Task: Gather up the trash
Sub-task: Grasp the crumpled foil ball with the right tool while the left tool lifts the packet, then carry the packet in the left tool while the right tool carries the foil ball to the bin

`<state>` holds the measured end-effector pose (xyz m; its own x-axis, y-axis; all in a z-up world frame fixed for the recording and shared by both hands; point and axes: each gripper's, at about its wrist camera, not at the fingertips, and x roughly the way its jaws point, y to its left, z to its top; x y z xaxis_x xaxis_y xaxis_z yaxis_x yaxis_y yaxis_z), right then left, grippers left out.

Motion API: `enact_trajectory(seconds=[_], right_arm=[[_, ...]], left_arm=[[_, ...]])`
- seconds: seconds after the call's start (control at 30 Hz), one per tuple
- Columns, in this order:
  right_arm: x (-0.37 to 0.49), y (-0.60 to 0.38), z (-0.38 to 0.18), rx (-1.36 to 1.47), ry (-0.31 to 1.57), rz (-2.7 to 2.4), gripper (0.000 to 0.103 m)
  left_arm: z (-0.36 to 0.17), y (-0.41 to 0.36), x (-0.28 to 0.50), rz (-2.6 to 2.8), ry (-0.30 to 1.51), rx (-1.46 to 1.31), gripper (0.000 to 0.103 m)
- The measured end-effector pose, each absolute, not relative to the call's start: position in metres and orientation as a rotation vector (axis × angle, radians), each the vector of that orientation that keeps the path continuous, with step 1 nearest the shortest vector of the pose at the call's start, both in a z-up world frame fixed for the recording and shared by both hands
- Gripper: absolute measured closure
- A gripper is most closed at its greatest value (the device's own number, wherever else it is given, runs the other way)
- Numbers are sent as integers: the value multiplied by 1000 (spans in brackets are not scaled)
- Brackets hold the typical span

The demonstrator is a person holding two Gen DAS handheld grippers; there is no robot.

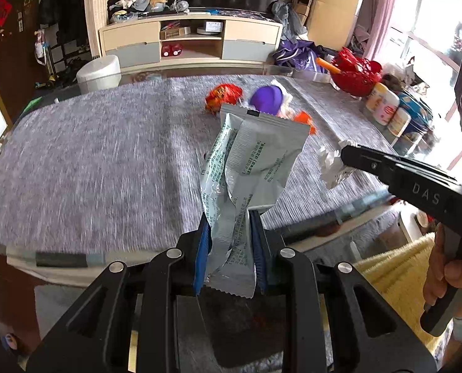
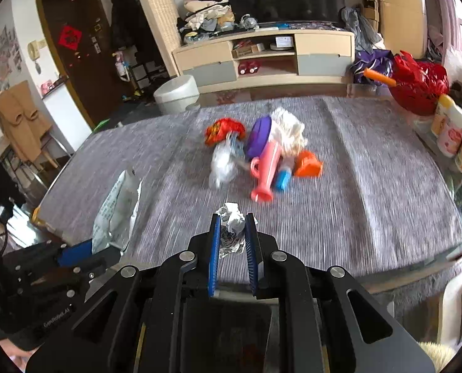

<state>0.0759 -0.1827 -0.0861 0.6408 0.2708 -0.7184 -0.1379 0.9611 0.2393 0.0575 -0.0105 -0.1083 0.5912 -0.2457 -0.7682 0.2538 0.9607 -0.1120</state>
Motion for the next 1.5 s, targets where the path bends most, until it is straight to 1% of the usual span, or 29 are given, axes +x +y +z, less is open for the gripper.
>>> enact_trajectory(seconds=[0.23,0.37,0.47,0.73,0.87,0.97,1.03,1.2,1.23,1.3,1.33,1.37,1.47,1.5], right_arm=[[35,-181,-122,183,933,261,86],[20,-176,-149,176,991,261,86],[12,-172,-164,171,1023,261,86],[8,-166,-211,195,1139,273,86],[8,-165,-233,204,1192,275,86],[8,-166,-237,214,1202,271,86],[8,-166,-236,218,1202,273,83],[11,-162,-236,220,1201,286,82],[12,-161,-236,219,1201,287,81],[13,-162,-235,219,1196,284,70],[13,-162,-234,221,1193,282,62],[13,-163,-233,224,1187,278,58],[15,-166,-229,236,1175,265,55],[15,-168,-228,240,1171,261,53]], left_arm=[[-128,-10,12,-304,925,2,79],[-148,-9,-5,-314,970,3,78],[-173,-12,-15,-323,1033,6,78],[-228,-17,-20,-333,1170,-19,78],[-245,-20,-17,-327,1215,-12,78],[-253,-21,-15,-327,1241,-5,78],[-256,-22,-14,-332,1252,-7,77],[-258,-22,-10,-333,1261,-17,69],[-258,-21,-10,-332,1260,-21,68],[-257,-20,-9,-326,1261,-23,65],[-257,-19,-9,-324,1261,-22,64],[-257,-19,-9,-320,1260,-21,61],[-255,-19,-8,-314,1255,-14,54],[-254,-19,-8,-311,1252,-10,48]])
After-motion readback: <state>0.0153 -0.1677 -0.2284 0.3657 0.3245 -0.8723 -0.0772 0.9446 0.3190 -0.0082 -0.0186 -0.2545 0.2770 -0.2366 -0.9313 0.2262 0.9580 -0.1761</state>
